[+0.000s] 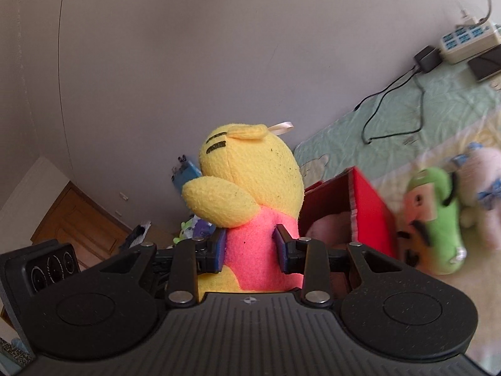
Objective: Organize objects
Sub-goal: 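Lift the tiger plush and carry it over the red box, then lower the tiger plush into the box and open the right tool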
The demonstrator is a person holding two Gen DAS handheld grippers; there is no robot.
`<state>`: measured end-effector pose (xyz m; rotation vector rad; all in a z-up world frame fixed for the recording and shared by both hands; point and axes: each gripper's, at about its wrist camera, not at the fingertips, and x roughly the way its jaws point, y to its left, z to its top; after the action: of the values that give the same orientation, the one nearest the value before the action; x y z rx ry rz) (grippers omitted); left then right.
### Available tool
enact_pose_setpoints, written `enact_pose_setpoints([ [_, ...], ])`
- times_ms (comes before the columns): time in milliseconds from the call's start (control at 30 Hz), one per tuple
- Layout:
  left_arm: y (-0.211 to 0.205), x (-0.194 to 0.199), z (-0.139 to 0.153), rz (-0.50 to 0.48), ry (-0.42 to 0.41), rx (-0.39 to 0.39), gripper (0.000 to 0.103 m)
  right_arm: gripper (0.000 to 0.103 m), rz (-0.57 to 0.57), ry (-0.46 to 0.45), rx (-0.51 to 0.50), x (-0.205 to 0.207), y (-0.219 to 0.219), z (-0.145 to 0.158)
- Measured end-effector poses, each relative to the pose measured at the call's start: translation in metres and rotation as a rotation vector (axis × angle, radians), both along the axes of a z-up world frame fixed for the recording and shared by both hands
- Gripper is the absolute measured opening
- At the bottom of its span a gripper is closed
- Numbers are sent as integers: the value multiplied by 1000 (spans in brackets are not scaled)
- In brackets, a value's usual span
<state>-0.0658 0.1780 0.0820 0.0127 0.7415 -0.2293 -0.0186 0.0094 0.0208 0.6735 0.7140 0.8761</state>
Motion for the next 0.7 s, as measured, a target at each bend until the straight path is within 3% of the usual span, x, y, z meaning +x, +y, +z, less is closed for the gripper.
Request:
enact_pose_setpoints([
  [300, 75, 14, -33, 43, 76, -26, 84, 34, 15, 10, -97, 2, 67, -21],
  [700, 101, 22, -78, 20, 186, 15, 84, 34, 24, 106, -180, 2, 102, -48],
])
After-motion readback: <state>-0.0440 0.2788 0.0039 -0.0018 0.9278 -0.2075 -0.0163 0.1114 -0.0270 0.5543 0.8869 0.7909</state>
